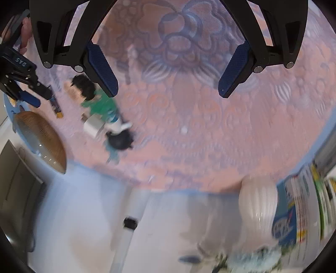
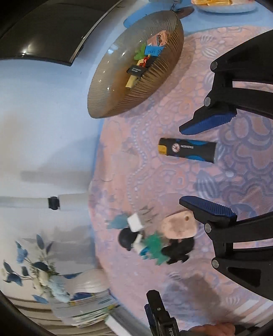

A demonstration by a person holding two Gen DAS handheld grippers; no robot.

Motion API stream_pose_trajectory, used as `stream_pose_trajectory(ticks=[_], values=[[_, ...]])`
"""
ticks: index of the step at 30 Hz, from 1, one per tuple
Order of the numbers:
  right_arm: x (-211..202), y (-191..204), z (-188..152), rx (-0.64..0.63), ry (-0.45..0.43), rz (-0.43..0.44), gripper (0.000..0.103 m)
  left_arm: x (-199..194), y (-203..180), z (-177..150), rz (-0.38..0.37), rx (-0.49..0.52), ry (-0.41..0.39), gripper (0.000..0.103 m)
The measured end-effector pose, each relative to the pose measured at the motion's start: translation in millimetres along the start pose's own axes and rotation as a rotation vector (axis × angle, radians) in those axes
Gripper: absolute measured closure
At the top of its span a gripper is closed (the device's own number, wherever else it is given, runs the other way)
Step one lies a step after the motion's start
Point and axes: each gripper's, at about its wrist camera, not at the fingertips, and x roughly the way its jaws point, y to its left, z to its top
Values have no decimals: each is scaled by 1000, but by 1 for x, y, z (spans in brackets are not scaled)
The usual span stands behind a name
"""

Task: Organize rigid objects
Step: 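Move both open tools back over the remaining items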

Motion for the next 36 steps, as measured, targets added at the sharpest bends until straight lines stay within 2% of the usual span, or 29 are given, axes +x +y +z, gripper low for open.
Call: stream_pose_trajectory(ticks=[6,8,10,14,18,24,30,32,34,36], values=[[-1,-4,-3,23,-10,-22,40,1,3,-2,-70,-2,8,7],[-2,-2,-4,17,-14,-31,31,-1,5,-4,-81,-10,7,7],[-4,1,-4,9,-20,-37,26,-1,7,-5,-93,-24,6,7],[-7,-2,-4,21,-41,-48,25,0,10,-4,-108,-47,18,7],[-9,-17,-5,100,-48,-77,23,-2,8,-5,-105,-46,10,7],[-5,-44,-7,229,-24,-69,23,-3,-8,-6,-66,17,23,7],[-3,-44,-5,222,-13,-53,23,-20,-56,-16,-187,126,43,7],[-3,-41,-5,207,-15,-54,23,-16,-77,-20,-186,193,70,13],[-2,-40,-5,198,-15,-53,23,-8,-91,-24,-207,231,101,32],[-2,-39,-5,194,-20,-51,23,2,-99,-25,-208,234,132,37]])
